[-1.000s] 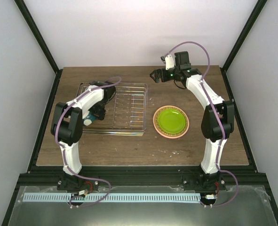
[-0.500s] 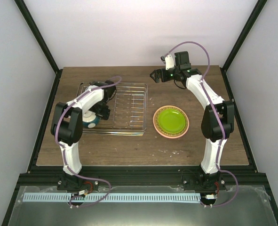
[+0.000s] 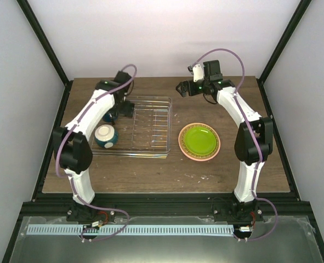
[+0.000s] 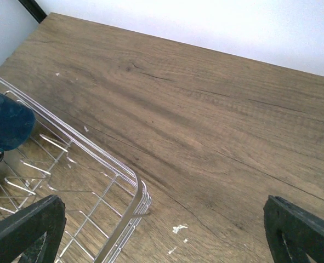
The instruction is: Load the mixed dishes into the dish rack
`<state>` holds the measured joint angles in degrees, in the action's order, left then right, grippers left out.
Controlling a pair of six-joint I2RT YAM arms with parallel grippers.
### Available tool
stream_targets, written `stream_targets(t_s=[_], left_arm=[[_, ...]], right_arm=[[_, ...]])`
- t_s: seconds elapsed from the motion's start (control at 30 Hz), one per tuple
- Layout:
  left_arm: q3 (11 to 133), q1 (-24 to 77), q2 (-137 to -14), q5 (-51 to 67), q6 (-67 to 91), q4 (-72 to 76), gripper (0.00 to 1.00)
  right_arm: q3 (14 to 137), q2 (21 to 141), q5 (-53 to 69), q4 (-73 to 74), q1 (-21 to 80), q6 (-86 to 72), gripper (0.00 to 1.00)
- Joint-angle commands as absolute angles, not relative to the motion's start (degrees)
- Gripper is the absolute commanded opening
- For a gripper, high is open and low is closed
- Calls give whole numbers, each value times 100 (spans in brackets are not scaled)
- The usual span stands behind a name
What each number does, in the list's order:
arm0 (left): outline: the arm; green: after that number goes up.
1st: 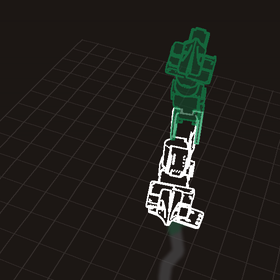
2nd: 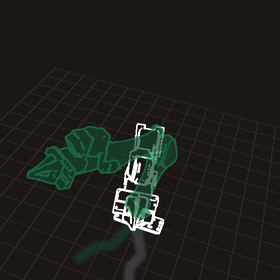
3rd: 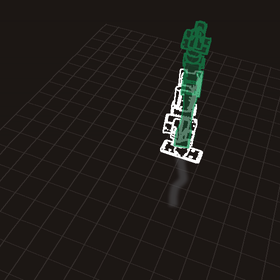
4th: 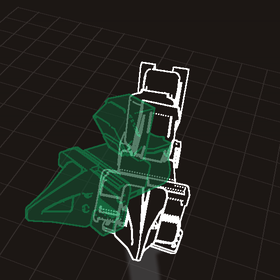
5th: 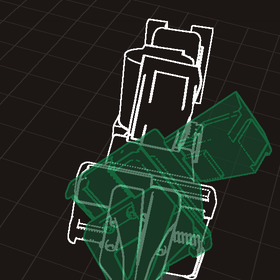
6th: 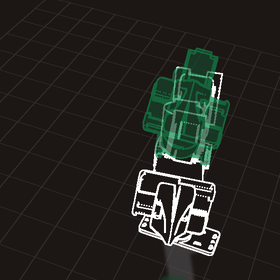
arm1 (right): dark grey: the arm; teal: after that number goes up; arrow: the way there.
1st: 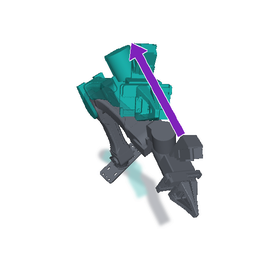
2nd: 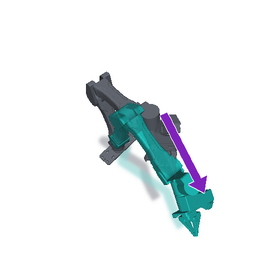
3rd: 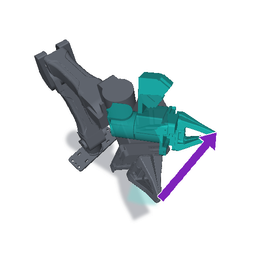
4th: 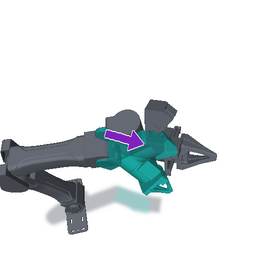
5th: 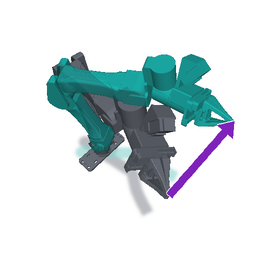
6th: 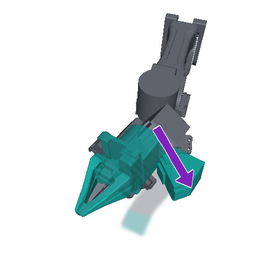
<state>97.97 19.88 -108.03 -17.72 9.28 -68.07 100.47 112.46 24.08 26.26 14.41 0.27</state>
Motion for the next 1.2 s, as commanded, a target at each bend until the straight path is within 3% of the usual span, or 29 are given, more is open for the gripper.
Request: stream_targets(t_s=[0.0, 0.17, 0.33, 0.87, 0.97, 1.03, 1.17], left_arm=[[10969, 2083, -10580, -1494, 926, -6633, 100], [12016, 2237, -10844, -990, 907, -6636, 100], [12324, 2342, -10968, -80, 947, -6145, 100], [10887, 2417, -10599, 1048, 894, -4523, 100], [10698, 2417, -10504, 1168, 873, -4443, 100], [10611, 2417, -10425, 1269, 883, -4354, 100], [10231, 2426, -10302, 1384, 921, -4220, 100]], right_arm=[[10199, 11226, 1880, 2839, 1413, -10, 98], [9856, 11028, 1283, 3277, 1409, -203, 96], [9108, 10443, 1002, 3572, 1415, -407, 94], [7142, 8699, 657, 4271, 1417, -1575, 89], [6685, 8272, 629, 4282, 1421, -1801, 86], [6388, 8061, 637, 4270, 1428, -1919, 78], [5868, 7807, 635, 4147, 1443, -2149, 76]])
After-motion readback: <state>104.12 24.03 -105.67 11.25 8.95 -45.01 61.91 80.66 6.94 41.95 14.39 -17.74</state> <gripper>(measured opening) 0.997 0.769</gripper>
